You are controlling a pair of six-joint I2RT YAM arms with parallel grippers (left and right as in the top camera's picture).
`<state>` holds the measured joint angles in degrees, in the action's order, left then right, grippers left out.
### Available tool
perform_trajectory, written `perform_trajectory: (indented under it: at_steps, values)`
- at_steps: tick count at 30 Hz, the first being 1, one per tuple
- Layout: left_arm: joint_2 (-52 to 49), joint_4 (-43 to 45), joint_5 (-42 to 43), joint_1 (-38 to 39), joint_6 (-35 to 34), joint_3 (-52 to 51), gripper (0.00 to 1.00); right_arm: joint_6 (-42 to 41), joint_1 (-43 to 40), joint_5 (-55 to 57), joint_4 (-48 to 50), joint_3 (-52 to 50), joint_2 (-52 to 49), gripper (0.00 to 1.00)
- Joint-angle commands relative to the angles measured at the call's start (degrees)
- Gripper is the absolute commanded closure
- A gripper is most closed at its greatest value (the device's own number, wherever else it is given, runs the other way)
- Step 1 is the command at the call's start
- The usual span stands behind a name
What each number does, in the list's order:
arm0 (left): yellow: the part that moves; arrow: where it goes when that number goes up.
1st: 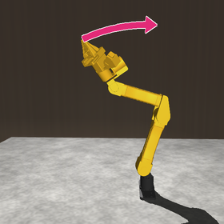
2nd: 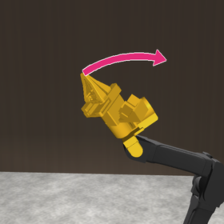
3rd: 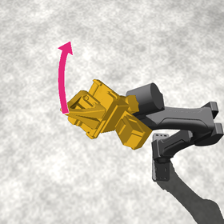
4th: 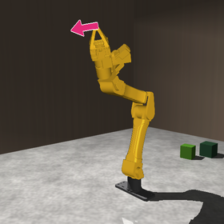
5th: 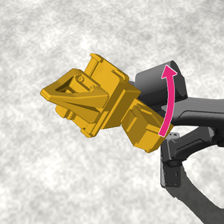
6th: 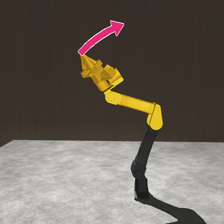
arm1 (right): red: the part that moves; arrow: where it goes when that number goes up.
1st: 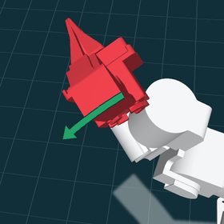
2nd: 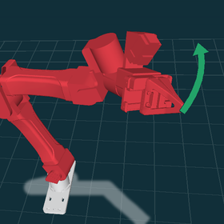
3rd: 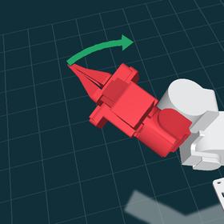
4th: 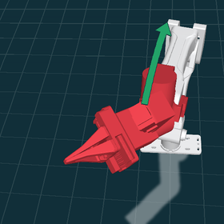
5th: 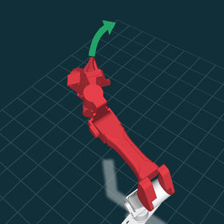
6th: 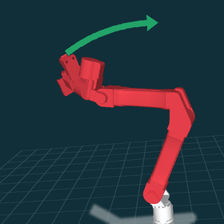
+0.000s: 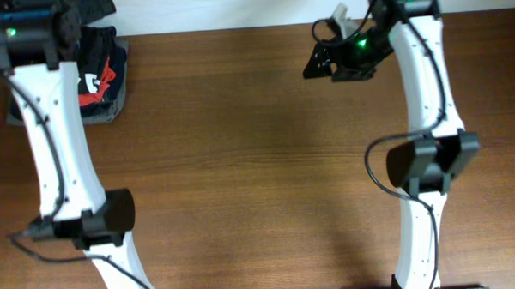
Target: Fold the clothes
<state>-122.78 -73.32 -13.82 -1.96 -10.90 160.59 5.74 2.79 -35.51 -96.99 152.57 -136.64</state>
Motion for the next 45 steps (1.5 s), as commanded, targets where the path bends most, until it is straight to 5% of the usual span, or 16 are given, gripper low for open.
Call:
perform_trajectory:
  at_steps: [1, 10, 22, 35, 45]
  values:
    - [8.6, -3.9, 1.2, 1.6, 0.3, 0.4, 0.01, -3.7, 1.1, 9.6, -0.3, 0.5, 9.9, 0.09]
    - [12.4, -12.2, 1.2, 8.2, 0.3, 0.4, 0.00, -6.3, 3.9, 21.2, -0.4, -3.3, 23.0, 0.01]
    - [12.8, -22.9, -0.6, 16.7, 0.2, 0.2, 0.01, -6.3, 3.9, 26.0, -0.3, -30.3, 44.4, 0.01]
    - [18.8, -23.4, -2.7, 24.5, 0.0, -1.2, 0.01, -6.3, 3.9, 31.3, -0.3, -32.6, 46.6, 0.01]
    - [49.3, -22.8, -9.2, 27.2, -12.3, -34.2, 0.01, -7.3, 3.9, 31.2, 2.5, -32.6, 46.6, 0.01]
